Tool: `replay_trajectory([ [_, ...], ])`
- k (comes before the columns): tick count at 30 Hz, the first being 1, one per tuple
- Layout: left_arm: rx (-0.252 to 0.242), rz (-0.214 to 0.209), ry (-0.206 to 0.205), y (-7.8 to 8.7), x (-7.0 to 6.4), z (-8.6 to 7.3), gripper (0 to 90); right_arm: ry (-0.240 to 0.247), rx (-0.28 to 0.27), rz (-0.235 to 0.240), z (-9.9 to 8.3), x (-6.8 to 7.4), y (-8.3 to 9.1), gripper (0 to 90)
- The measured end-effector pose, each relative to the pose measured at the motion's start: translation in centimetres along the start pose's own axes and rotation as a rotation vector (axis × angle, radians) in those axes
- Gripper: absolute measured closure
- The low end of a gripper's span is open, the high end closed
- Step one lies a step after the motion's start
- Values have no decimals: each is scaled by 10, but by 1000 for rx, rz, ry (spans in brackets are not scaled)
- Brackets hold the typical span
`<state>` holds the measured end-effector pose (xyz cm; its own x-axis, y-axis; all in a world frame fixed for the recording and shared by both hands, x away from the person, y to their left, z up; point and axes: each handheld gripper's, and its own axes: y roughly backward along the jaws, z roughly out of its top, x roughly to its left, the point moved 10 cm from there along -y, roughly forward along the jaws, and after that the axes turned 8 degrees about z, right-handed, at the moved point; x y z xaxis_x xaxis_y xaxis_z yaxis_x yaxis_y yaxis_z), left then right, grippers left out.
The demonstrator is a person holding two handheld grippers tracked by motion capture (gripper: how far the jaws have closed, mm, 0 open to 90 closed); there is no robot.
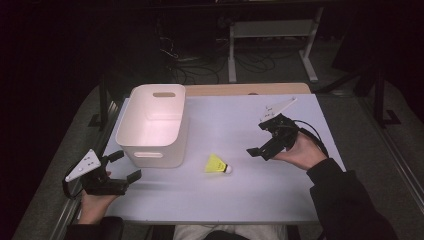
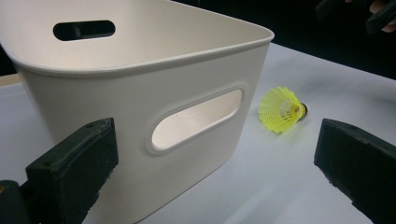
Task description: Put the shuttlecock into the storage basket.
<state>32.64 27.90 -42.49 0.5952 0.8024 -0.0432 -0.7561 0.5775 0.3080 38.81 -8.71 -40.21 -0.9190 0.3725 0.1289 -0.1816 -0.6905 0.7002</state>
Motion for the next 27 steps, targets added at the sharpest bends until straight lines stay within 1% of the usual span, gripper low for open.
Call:
replay_trajectory([
  [10, 0, 0, 0, 0, 0, 0, 0, 13, 30, 22, 2, 4, -13, 0],
  [27, -4, 0, 3, 0, 0, 0, 0, 31, 59, 56, 5, 8, -37, 0],
])
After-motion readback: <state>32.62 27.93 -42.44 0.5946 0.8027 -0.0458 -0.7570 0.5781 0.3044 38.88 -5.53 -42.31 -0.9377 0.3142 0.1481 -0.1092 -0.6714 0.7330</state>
